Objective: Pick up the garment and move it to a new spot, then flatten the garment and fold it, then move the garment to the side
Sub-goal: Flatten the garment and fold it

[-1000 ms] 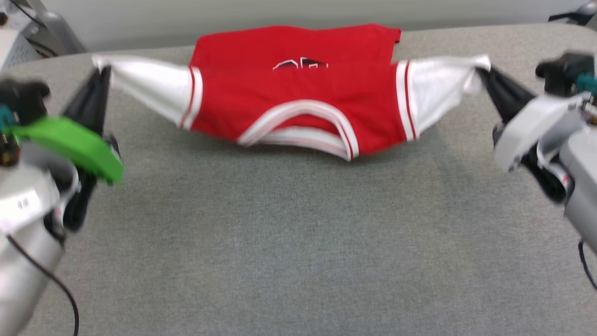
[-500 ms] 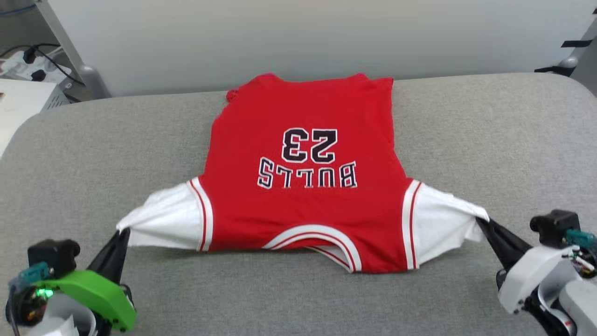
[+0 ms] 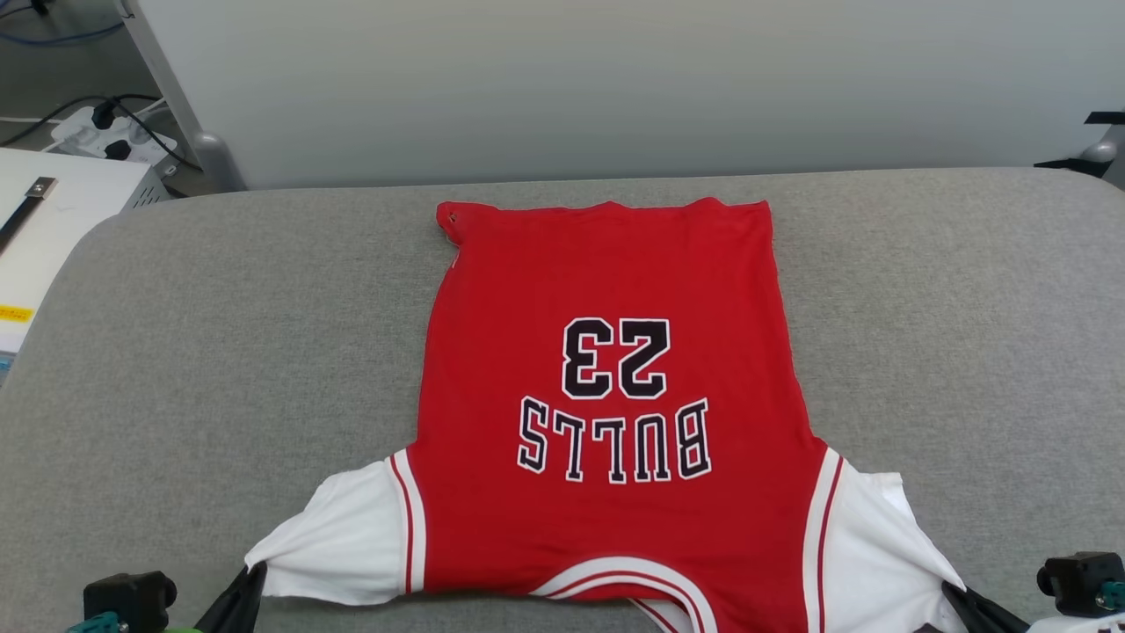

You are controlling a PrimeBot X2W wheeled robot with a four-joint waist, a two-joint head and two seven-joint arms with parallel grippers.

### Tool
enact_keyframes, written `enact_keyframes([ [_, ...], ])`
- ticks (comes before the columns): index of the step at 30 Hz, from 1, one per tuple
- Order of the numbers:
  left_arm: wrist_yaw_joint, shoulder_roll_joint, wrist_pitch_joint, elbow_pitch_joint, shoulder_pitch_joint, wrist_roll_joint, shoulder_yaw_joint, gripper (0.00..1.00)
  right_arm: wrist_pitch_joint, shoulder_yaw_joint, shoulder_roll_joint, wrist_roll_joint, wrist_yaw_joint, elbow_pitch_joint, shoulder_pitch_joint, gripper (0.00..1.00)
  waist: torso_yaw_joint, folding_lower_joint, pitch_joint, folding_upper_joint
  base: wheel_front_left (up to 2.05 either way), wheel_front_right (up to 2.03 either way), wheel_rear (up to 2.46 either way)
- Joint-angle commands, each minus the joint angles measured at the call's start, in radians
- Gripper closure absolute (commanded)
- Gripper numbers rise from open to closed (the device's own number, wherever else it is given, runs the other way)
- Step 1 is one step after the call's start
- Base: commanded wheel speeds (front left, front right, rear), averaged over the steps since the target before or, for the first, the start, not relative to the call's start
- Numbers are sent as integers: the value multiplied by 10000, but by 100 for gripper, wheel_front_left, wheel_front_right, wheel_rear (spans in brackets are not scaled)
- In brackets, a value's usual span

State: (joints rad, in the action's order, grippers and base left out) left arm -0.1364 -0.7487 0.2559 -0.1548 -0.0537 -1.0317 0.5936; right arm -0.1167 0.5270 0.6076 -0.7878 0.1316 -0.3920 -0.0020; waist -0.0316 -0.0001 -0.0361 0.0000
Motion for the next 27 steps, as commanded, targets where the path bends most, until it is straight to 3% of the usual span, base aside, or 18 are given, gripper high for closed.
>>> enact_keyframes([
  [1, -54, 100, 58, -60, -100, 61, 21, 100, 147, -226, 95, -21, -9, 100, 203, 100, 46, 1, -35, 0, 0, 0, 0],
  [3, -32, 220, 58, -108, -40, 128, 78, 100, 346, -481, 80, 93, -9, 267, 352, 100, 67, 1, -80, 0, 0, 0, 0],
  [4, -16, 279, 58, -127, 25, 182, 93, 100, 419, -659, 55, 196, -9, 360, 378, 95, 77, 1, -112, 0, 0, 0, 0],
  [5, 1, 322, 58, -140, 84, 230, 107, 100, 475, -799, 28, 282, -9, 436, 385, 76, 87, 1, -137, 0, 0, 0, 0],
  [7, 39, 386, 58, -157, 232, 381, 158, 100, 551, -1120, -24, 544, -9, 662, 359, 18, 112, 1, -191, 0, 0, 0, 0],
  [8, 46, 425, 58, -157, 317, 466, 172, 100, 545, -1371, -58, 696, -9, 792, 324, 0, 130, 1, -222, 0, 0, 0, 0],
  [19, -81, 812, 58, 464, 1252, 1398, 263, 100, 1197, -3732, 187, 2140, -9, 3019, -1176, 0, 510, 1, -1094, 0, 0, 0, 0],
  [23, -254, 960, 58, 1092, 1823, 1918, 95, 100, 2324, -4275, 492, 2251, -9, 3877, -3031, 0, 881, 1, -1941, 0, 0, 0, 0],
  [27, -350, 1160, 58, 1589, 2236, 2376, -110, 100, 3608, -3925, 772, 2299, -9, 3669, -5079, 0, 1193, 1, -2709, 0, 0, 0, 0],
])
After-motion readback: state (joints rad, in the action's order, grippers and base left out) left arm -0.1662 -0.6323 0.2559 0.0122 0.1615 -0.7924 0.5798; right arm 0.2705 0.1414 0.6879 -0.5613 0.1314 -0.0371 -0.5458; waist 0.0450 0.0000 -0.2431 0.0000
